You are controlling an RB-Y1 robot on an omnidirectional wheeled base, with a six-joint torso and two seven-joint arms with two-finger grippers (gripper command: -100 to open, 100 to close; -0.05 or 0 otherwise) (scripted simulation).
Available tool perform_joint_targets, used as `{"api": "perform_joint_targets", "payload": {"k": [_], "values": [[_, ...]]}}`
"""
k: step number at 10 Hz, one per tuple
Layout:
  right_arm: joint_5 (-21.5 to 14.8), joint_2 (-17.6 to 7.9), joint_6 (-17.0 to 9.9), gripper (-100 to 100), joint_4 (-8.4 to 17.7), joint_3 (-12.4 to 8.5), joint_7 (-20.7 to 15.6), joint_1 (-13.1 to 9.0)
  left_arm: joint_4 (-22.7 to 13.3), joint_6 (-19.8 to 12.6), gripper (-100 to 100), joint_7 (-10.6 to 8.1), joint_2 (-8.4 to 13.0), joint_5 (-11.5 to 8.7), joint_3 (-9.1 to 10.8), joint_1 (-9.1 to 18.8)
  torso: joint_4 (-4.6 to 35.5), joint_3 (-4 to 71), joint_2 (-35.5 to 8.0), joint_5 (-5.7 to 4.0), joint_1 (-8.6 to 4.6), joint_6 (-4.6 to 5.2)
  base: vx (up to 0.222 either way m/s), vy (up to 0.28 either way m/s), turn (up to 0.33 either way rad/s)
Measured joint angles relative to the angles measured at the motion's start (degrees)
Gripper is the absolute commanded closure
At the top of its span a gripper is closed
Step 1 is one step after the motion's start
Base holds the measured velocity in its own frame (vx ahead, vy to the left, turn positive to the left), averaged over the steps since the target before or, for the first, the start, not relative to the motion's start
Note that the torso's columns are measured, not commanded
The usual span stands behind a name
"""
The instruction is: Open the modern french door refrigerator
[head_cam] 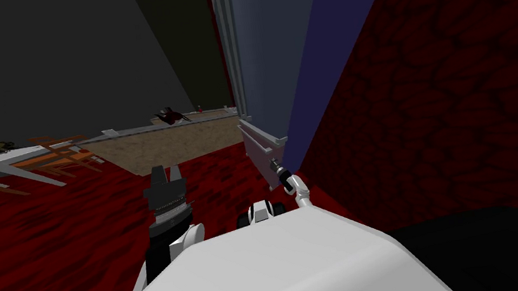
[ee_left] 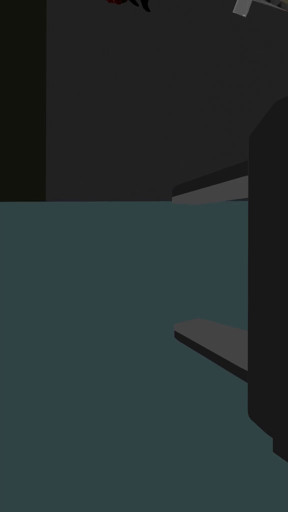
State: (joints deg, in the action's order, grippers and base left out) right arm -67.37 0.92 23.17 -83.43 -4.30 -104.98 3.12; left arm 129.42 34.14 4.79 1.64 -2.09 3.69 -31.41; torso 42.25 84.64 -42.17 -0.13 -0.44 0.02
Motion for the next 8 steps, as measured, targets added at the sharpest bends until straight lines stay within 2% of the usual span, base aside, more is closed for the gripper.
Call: {"api": "perform_joint_targets", "payload": {"k": [4, 8], "values": [[-0.04, -5.66, -0.15, -100, -0.29, 0.27, 0.25, 0.00, 0.00, 0.00, 0, 0.00, 0.00, 0.00, 0.00, 0.00, 0.03, -0.07, -0.12, 0.15, 0.50, -0.02, 0.019, -0.008, -0.005], [1.19, -9.94, 2.02, -100, -0.36, -0.62, -1.66, 1.01, 0.00, 0.00, 0, 0.00, 0.00, 0.00, 0.01, -0.01, 0.00, 0.00, 0.00, 0.11, 0.38, -0.02, 0.064, -0.003, -0.025]]}}
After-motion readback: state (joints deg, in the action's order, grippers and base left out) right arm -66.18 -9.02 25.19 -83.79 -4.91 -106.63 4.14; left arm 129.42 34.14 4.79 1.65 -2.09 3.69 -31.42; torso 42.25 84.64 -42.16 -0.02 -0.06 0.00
